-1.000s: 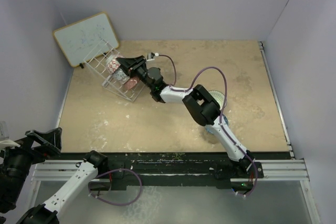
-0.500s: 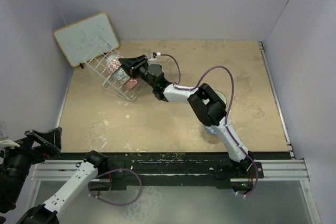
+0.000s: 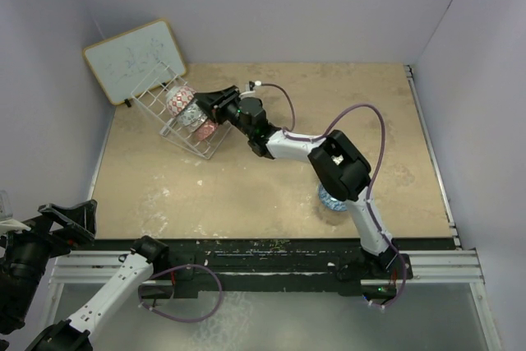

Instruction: Load the bowls into the dish rack

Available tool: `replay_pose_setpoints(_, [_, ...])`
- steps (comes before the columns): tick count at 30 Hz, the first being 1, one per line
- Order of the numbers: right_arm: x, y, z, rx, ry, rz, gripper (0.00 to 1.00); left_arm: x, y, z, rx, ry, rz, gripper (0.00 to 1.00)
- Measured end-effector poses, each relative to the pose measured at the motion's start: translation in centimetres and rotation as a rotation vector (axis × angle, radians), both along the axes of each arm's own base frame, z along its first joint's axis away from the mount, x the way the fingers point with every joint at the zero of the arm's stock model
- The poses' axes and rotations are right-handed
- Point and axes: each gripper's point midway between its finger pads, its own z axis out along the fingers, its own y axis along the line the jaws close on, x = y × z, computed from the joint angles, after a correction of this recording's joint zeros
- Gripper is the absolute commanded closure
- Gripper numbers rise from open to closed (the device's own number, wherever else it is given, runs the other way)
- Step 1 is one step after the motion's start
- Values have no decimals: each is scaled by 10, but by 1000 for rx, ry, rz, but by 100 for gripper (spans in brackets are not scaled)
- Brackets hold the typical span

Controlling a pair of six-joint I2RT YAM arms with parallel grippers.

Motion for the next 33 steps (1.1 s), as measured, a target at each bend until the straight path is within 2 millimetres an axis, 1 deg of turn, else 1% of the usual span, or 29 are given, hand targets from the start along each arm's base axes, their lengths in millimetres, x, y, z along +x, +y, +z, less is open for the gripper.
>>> replay_pose_setpoints(7, [-15, -16, 24, -43, -33, -3, 61, 0, 0, 0, -1, -1, 0, 1])
replay_pose_setpoints(10, [-20, -21, 29, -67, -47, -4, 61, -1, 0, 0, -2, -3, 1, 1])
replay_pose_setpoints(12, [-22, -24, 25, -104, -49, -7, 60, -1, 0, 0, -3, -4, 0, 1])
replay_pose_setpoints(16, [-28, -39, 9, -233, -45, -31, 55, -1, 1, 0, -3, -4, 1, 1])
replay_pose_setpoints(18, [-30, -49, 4, -315, -54, -48, 50, -1, 1, 0, -3, -4, 1, 1])
replay_pose_setpoints(20, [-32, -60, 5, -403, -72, -64, 43, -1, 1, 0, -3, -5, 1, 1])
replay_pose_setpoints(22, [-34, -74, 11, -484, -100, -83, 35, -2, 1, 1, -5, -10, 1, 1])
replay_pose_setpoints(23, [-36, -83, 15, -531, -116, -93, 30, -3, 2, 2, -6, -13, 2, 1])
replay_pose_setpoints(24, [-38, -94, 21, -578, -131, -107, 20, -3, 2, 3, -8, -18, 3, 1])
replay_pose_setpoints(25, [-40, -104, 25, -609, -142, -116, 5, -4, 3, 5, -10, -23, 6, 1])
replay_pose_setpoints(26, [-43, -118, 32, -657, -160, -132, 1, -5, 4, 6, -11, -27, 9, 1])
replay_pose_setpoints(29, [-48, -157, 43, -787, -185, -182, 0, -6, 6, 7, -12, -34, 16, 1])
replay_pose_setpoints(30, [-49, -166, 45, -824, -191, -195, 0, -6, 6, 8, -12, -36, 16, 1])
replay_pose_setpoints(33, [-53, -201, 45, -973, -193, -232, 0, -5, 6, 8, -12, -37, 13, 1])
